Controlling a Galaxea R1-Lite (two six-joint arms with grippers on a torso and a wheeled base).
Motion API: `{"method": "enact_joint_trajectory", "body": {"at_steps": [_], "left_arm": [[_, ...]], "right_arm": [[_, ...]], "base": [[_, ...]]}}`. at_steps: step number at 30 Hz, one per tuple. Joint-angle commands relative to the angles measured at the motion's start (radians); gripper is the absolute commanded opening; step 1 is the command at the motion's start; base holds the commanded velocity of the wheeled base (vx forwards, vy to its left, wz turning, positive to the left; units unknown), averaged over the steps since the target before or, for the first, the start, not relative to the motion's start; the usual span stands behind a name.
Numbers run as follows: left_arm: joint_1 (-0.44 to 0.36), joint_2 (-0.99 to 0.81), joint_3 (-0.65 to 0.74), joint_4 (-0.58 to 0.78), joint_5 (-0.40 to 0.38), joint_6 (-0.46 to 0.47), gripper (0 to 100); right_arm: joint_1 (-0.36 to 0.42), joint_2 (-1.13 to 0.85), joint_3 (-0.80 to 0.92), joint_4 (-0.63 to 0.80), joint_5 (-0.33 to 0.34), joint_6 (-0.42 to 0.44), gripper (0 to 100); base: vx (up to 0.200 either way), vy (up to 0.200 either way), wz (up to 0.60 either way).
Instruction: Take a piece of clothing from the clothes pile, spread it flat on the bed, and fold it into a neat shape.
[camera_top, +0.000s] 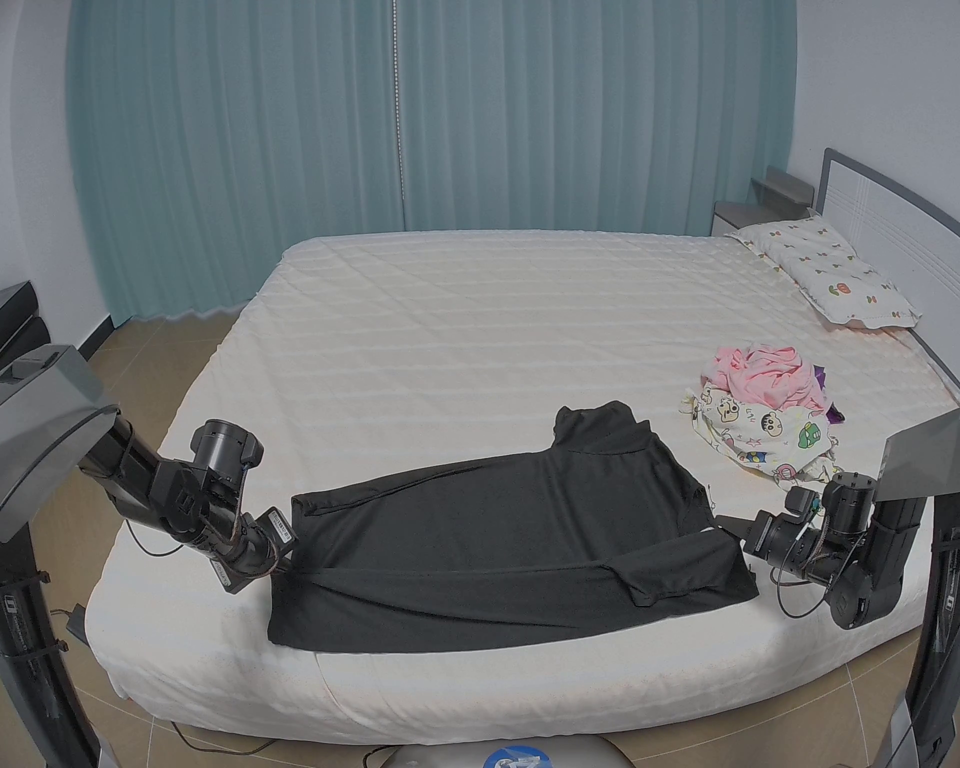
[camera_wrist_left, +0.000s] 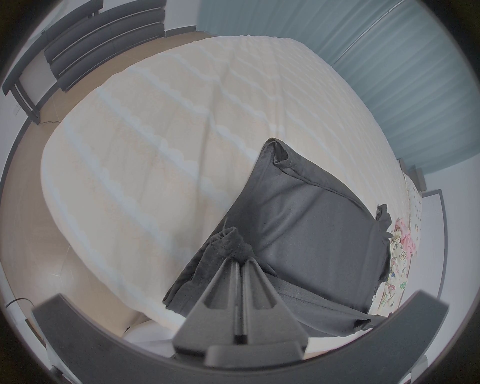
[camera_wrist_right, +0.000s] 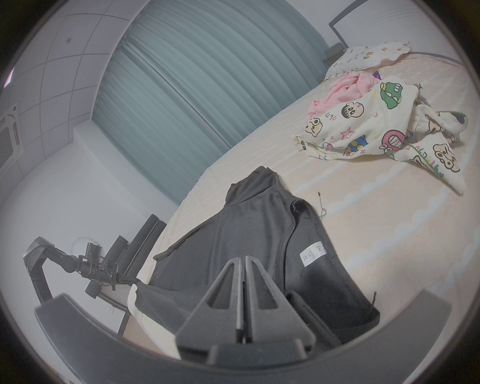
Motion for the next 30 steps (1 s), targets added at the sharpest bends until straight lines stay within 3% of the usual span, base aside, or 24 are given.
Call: {"method": "enact_joint_trajectory", "body": {"at_steps": [1, 9, 10, 11, 17, 19, 25, 30], "left_arm": [[0.001, 0.064, -0.047, 0.000, 0.001, -0.004, 0], [-0.001, 0.081, -0.055, -0.006, -0.001, -0.004, 0], [-0.001, 0.087, -0.060, -0.003, -0.001, -0.004, 0], [-0.002, 0.093, -0.066, 0.000, -0.001, -0.005, 100], [-0.001, 0.104, -0.077, -0.001, -0.001, -0.009, 100], [0.013, 0.094, -0.075, -0.003, -0.005, -0.012, 100], [0.039, 0.053, -0.050, -0.001, -0.038, -0.016, 100], [0.062, 0.050, -0.031, -0.010, -0.070, -0.032, 100]], "right_arm": [[0.005, 0.053, -0.043, -0.015, -0.011, 0.004, 0], [0.008, 0.086, -0.086, -0.016, -0.014, 0.010, 0], [0.010, 0.089, -0.088, -0.016, -0.016, 0.010, 100], [0.011, 0.090, -0.088, -0.016, -0.016, 0.010, 100], [0.019, 0.089, -0.094, -0.016, -0.023, 0.011, 100], [0.005, 0.063, -0.102, -0.018, -0.066, 0.016, 100], [-0.015, -0.009, -0.070, -0.016, -0.089, 0.111, 100], [-0.015, -0.006, -0.053, -0.016, -0.106, 0.134, 100]], "base": [[0.000, 0.000, 0.00], [0.000, 0.000, 0.00], [0.000, 0.000, 0.00], [0.000, 0.000, 0.00], [0.000, 0.000, 0.00], [0.000, 0.000, 0.00], [0.000, 0.000, 0.00], [0.000, 0.000, 0.00]]}}
